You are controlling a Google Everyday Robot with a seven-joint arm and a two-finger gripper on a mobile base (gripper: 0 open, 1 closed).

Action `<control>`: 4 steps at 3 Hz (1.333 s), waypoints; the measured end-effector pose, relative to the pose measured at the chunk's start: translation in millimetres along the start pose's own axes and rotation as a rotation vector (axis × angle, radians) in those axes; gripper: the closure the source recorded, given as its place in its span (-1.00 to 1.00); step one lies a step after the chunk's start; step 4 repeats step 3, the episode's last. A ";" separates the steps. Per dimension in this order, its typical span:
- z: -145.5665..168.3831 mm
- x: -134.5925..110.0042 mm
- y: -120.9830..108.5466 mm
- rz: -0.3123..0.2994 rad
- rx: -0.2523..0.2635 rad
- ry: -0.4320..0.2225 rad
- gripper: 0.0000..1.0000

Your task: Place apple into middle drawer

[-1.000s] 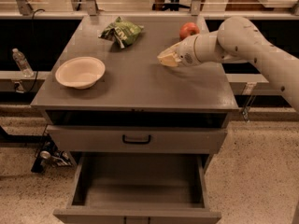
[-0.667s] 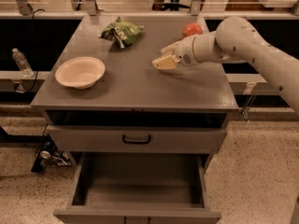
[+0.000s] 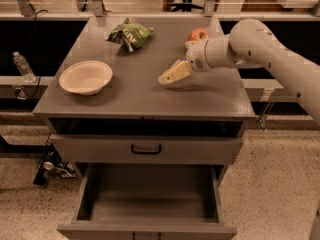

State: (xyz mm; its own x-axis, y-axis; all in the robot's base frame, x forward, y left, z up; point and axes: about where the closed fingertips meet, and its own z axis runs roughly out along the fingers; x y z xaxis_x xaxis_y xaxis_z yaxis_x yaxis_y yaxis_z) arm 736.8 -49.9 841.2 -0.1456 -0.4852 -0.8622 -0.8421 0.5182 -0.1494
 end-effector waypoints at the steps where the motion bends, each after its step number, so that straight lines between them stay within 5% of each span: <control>1: -30.8 -4.9 -11.9 0.030 0.070 -0.033 -1.00; 3: -116.9 4.1 -43.8 0.061 0.245 -0.090 -1.00; 4: -116.9 4.1 -43.8 0.061 0.245 -0.090 -1.00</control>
Offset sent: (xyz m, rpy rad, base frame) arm -0.0362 -0.1282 0.0799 0.0875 -0.1662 -0.2727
